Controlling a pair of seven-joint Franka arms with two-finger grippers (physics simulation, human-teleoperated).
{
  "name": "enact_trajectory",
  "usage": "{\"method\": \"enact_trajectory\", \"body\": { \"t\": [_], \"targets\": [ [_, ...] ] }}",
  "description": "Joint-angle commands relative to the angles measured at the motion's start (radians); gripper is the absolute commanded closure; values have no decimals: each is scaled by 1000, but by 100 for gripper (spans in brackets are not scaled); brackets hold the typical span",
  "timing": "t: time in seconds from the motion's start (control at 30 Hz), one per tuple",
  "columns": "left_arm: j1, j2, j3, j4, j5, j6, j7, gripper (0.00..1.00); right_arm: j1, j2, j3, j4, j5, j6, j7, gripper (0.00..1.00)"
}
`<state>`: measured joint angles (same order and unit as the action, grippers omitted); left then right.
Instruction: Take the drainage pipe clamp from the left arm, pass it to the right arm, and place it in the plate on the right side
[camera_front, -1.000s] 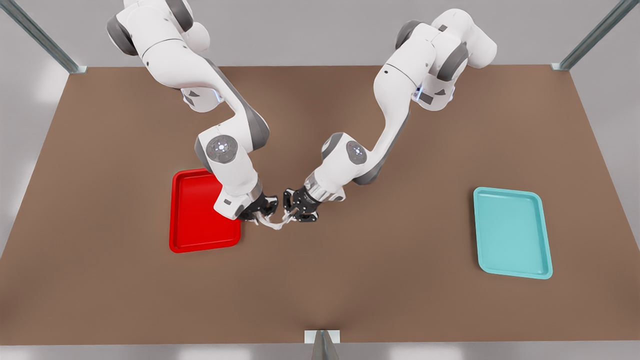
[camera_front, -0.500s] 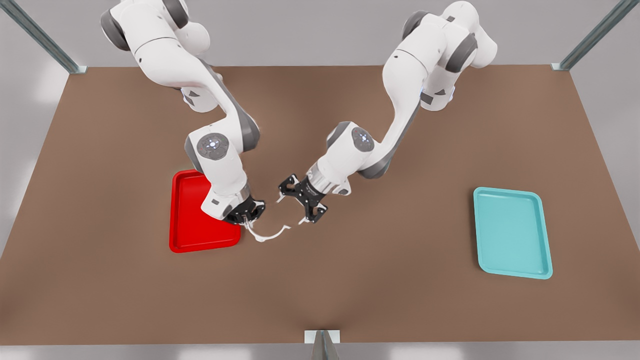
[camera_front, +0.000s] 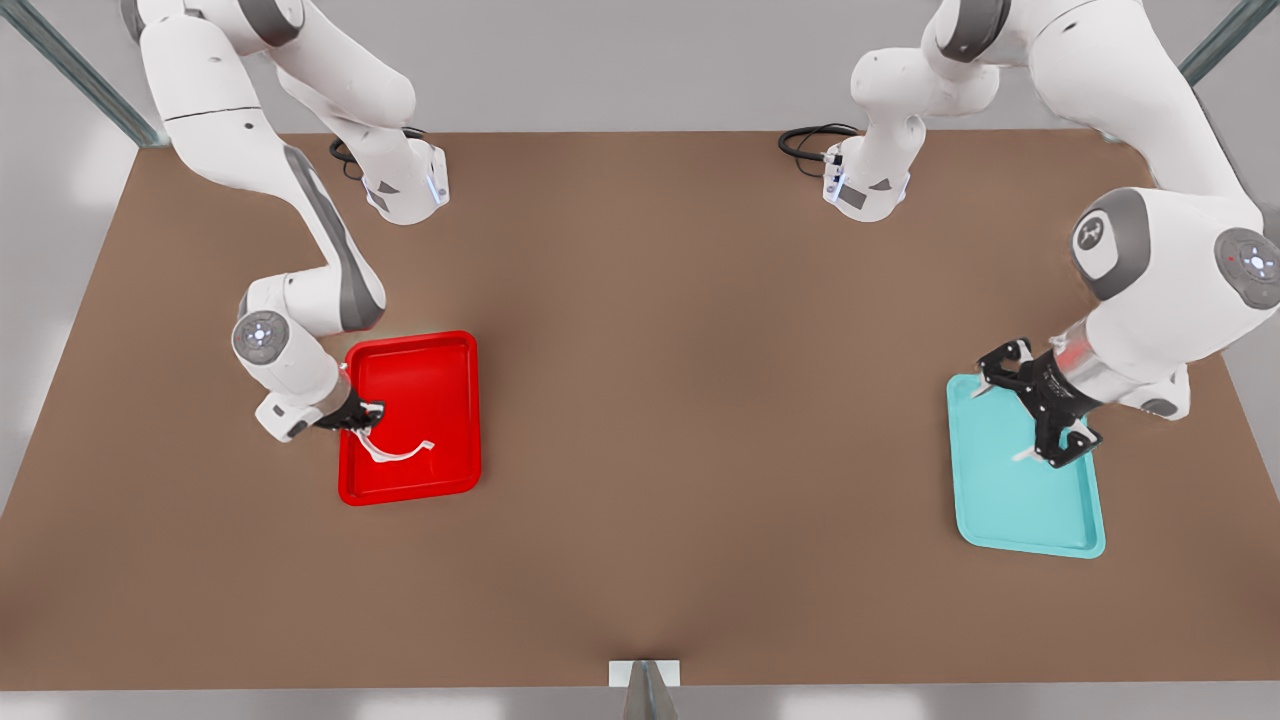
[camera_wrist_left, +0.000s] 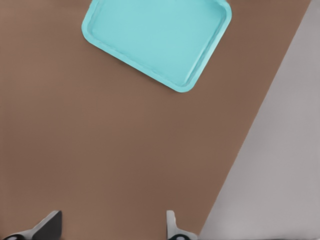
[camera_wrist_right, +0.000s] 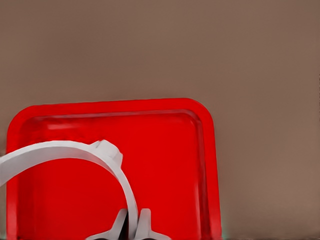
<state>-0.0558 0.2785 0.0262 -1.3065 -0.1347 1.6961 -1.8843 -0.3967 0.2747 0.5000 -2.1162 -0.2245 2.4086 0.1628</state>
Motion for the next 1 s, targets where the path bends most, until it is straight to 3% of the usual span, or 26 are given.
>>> {"method": "enact_trajectory", "body": {
  "t": [0.0,0.03,0.07,0.2,0.3,0.37,0.43,0.47,0.53,0.6,0.97],
  "targets": [
    [7,-45,0,-23,50,-156,1703,0,-2,-22,15,-21,-9,-49,-111,79],
    [8,-62,0,-25,95,-157,1813,0,-2,-20,18,-16,-7,-98,-105,54],
    [10,-67,0,-25,99,-157,1867,0,-7,-19,18,-19,-4,-106,-100,0],
    [-21,-79,-3,-59,153,-159,1858,0,-7,-11,18,48,1,-158,-101,0],
    [-47,-78,-5,-59,153,-159,1861,0,-2,-11,22,504,120,-568,-106,0],
    [-47,-56,-5,-57,156,-157,1864,0,44,-22,3,663,126,-762,-100,0],
    [-48,-30,-5,-45,156,-156,1869,0,532,-158,-517,677,175,-827,-118,0],
    [-64,-13,-3,-39,158,-154,1867,0,582,-161,-587,665,209,-853,-120,0],
    [-62,-1,-3,-31,156,-131,1869,0,446,-151,-486,668,212,-858,-112,0],
    [-62,5,-2,-33,155,-122,1861,0,440,-94,-495,759,248,-896,-120,0],
    [-78,18,-5,-31,156,-122,1869,0,458,-83,-483,772,254,-895,-120,0]
  ]
}}
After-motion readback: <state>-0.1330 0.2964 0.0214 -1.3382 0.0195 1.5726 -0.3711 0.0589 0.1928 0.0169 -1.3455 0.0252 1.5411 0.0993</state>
